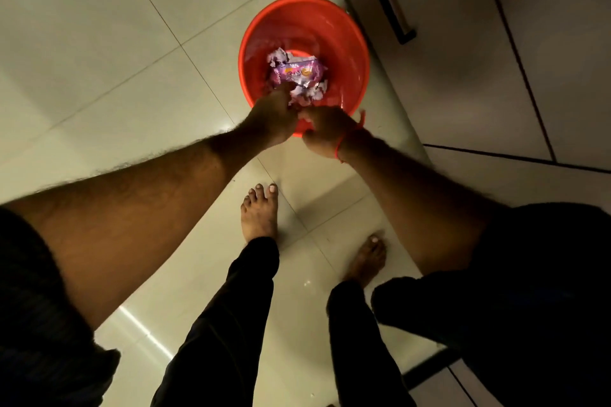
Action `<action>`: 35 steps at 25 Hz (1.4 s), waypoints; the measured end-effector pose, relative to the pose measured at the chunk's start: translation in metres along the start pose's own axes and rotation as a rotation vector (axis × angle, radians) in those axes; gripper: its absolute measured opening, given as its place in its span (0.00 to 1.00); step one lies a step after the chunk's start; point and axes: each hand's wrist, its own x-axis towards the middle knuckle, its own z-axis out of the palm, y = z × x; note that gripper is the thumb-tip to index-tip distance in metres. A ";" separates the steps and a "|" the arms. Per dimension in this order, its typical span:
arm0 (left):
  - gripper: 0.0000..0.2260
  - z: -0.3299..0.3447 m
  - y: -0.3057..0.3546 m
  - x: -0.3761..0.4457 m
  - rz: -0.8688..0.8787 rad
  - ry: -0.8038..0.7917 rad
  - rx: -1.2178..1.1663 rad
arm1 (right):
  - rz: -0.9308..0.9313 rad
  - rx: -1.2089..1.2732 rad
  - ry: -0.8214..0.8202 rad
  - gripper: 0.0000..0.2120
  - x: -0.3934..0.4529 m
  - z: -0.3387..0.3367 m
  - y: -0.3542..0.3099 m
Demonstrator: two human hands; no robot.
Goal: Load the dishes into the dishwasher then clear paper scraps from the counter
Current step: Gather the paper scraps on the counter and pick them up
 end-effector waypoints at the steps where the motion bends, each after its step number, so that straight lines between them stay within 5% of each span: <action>1: 0.40 0.005 0.002 -0.010 0.028 -0.018 0.096 | -0.056 -0.140 0.003 0.24 -0.009 0.007 0.001; 4: 0.48 0.021 0.007 -0.043 0.161 -0.032 0.346 | -0.110 -0.489 0.105 0.24 -0.030 0.034 0.014; 8: 0.41 0.039 0.009 -0.053 0.250 0.140 0.479 | -0.155 -0.788 0.179 0.24 -0.034 0.070 0.046; 14: 0.37 0.029 0.019 -0.088 0.398 0.340 0.454 | -0.263 -0.726 0.474 0.10 -0.024 0.095 0.081; 16: 0.26 -0.026 0.050 -0.116 0.708 0.551 0.520 | -0.285 -0.688 0.571 0.10 -0.040 0.114 0.091; 18: 0.25 -0.075 0.074 -0.149 1.055 0.476 0.430 | -0.329 -0.626 0.565 0.13 -0.057 0.142 0.105; 23: 0.28 -0.019 0.025 -0.205 0.931 0.235 0.432 | -0.074 -0.321 0.353 0.20 -0.114 0.217 0.124; 27: 0.30 0.019 0.000 -0.243 1.016 0.305 0.623 | -0.348 -0.481 0.496 0.17 -0.165 0.260 0.154; 30: 0.35 0.026 -0.005 -0.264 0.904 0.197 0.635 | -0.333 -0.315 0.642 0.23 -0.179 0.270 0.153; 35: 0.38 -0.015 0.011 -0.320 0.900 0.315 0.560 | -0.231 -0.049 0.689 0.26 -0.239 0.248 0.116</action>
